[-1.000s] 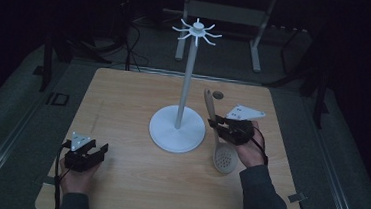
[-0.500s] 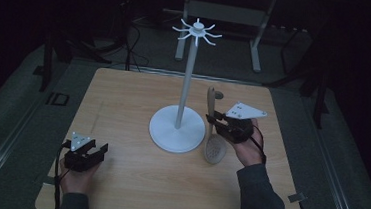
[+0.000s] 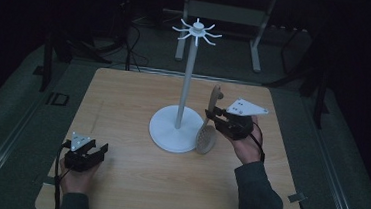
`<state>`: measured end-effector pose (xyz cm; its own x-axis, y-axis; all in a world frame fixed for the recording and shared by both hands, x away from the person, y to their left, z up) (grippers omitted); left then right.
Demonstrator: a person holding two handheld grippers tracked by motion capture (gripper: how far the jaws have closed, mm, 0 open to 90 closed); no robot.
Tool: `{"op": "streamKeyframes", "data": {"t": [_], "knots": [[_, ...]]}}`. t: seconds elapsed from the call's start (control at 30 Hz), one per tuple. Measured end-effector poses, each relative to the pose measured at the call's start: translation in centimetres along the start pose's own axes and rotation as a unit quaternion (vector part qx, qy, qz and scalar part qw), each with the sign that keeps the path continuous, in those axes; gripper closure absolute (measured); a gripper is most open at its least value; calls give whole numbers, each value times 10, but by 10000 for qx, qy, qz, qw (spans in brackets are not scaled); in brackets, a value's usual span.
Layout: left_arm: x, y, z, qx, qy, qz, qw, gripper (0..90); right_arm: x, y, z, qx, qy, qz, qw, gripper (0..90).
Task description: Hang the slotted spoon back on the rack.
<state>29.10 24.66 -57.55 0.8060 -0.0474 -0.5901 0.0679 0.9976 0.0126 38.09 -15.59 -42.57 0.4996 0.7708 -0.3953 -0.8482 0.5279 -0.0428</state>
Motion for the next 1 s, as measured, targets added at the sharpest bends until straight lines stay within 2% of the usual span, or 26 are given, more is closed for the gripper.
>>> {"op": "streamKeyframes", "data": {"t": [0.8, 1.0], "knots": [[0, 1, 0, -30, -27, 12, 10000, 476, -5, -2, 24, 51, -333, -136, 9993, 746], [-1, 1, 0, -37, -29, 15, 10000, 477, -6, -3, 28, 153, -478, -152, 9986, 747]]}}
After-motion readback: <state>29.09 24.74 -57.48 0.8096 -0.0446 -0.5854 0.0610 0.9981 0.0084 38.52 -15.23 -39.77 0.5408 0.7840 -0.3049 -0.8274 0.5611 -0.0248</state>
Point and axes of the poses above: each handheld gripper's, and its own axes: x roughly forward along the jaws, z roughly out of its top, y roughly to its left, the point moved 4 cm from there along x, roughly forward along the jaws, and after that the axes turned 9 degrees about z, right-handed, at the moved point
